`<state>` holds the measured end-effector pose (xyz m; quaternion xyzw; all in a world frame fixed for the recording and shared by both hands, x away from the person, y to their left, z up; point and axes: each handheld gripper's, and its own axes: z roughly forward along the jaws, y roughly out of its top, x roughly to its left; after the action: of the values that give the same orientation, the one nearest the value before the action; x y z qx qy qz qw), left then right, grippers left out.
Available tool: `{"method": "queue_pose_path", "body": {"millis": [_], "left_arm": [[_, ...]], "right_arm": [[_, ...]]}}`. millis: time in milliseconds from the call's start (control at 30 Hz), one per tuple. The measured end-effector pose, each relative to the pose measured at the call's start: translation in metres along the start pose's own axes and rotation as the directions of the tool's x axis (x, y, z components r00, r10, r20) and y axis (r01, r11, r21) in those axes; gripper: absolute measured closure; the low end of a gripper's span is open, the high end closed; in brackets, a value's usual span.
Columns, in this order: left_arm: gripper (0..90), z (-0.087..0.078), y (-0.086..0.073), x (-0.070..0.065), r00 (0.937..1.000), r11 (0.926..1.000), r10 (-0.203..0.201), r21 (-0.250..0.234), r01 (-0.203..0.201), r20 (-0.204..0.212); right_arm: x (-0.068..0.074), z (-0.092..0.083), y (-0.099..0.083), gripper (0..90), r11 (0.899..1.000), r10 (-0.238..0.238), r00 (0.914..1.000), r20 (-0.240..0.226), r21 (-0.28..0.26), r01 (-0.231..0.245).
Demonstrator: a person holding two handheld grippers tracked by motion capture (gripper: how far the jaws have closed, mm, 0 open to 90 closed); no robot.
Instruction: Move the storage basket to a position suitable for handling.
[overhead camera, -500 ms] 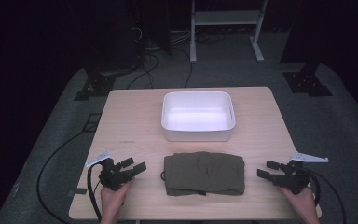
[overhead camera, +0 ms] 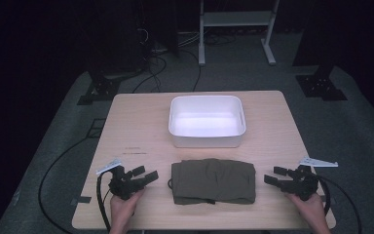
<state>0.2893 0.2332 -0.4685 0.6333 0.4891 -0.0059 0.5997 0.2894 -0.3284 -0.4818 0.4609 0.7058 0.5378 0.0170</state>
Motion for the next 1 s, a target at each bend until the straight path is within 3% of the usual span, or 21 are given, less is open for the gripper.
{"method": "queue_pose_path", "body": {"millis": [367, 600, 833, 1000], "left_arm": [[1.5, 0.015, -0.002, -0.010, 0.9992, 0.9995, 0.007, 0.031, -0.008, 0.041], [1.6, 0.031, -0.004, -0.018, 0.9981, 0.9970, -0.007, 0.078, 0.002, 0.061], [4.5, 0.042, -0.007, -0.024, 0.9978, 0.9894, -0.049, 0.139, 0.042, 0.044], [4.8, 0.048, -0.008, -0.025, 0.9987, 0.9844, -0.047, 0.171, 0.043, 0.018]], "right_arm": [[0.014, 0.009, 0.006, 17.9, 1.000, 0.000, 0.9997, -0.024, 0.007, 0.000], [0.022, 0.023, 0.006, 17.9, 0.998, 0.001, 0.9998, -0.020, 0.059, 0.000], [0.025, 0.033, 0.005, 18.3, 0.995, 0.029, 0.9996, -0.006, 0.092, -0.028], [0.024, 0.041, 0.005, 18.4, 0.992, 0.056, 0.9984, 0.002, 0.111, -0.056]]}}
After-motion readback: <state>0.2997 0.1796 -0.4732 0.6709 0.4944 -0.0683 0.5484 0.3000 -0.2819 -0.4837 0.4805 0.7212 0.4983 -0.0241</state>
